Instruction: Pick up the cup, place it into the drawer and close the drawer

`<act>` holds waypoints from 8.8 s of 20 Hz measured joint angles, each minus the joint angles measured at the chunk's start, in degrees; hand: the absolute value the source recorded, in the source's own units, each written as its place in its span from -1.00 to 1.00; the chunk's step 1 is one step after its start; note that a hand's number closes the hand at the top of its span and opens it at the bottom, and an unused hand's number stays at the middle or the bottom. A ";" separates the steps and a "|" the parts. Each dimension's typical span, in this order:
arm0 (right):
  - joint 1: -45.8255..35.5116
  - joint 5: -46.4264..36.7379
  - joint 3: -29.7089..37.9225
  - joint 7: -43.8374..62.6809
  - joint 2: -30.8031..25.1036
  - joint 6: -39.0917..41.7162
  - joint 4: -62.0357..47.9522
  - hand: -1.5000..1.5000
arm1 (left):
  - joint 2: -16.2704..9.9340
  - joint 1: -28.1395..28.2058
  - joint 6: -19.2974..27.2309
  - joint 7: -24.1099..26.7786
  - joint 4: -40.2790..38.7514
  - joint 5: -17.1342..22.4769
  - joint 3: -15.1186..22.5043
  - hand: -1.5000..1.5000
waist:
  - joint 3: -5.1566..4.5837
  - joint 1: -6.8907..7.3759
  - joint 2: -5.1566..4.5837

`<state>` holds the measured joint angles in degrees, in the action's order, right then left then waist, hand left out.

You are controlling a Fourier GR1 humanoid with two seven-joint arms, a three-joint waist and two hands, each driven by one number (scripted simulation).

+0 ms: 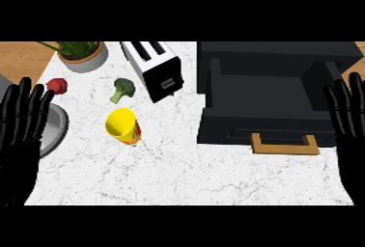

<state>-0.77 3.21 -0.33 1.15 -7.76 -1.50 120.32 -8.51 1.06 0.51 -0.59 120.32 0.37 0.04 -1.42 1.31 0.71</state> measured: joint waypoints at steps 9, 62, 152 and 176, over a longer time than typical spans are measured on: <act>-0.27 -0.13 -2.42 1.64 -1.23 2.79 -0.51 -1.00 | -3.56 -5.20 -14.08 -0.55 -10.09 19.16 -1.52 -1.00 | 1.19 -1.94 -0.95; -15.03 3.65 4.86 4.97 -3.18 10.26 -13.15 -1.00 | -8.35 -33.77 -20.38 51.78 -110.06 -3.09 -9.81 -1.00 | 1.13 -3.69 -1.71; -21.82 5.55 4.69 2.40 -3.78 15.65 -18.98 -1.00 | 8.50 -74.42 15.54 14.14 -100.97 20.69 20.29 -1.00 | 1.53 -12.47 -3.48; -16.30 -10.29 -13.36 6.09 -14.75 32.32 -20.01 -1.00 | 8.51 -72.13 16.78 30.66 -97.56 37.64 15.22 -1.00 | 1.48 -4.79 -1.69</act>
<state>-17.07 -7.09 -13.70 7.25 -22.51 30.82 100.31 0.00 -71.06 17.28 30.08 22.76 38.01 15.26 0.06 -3.48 -0.98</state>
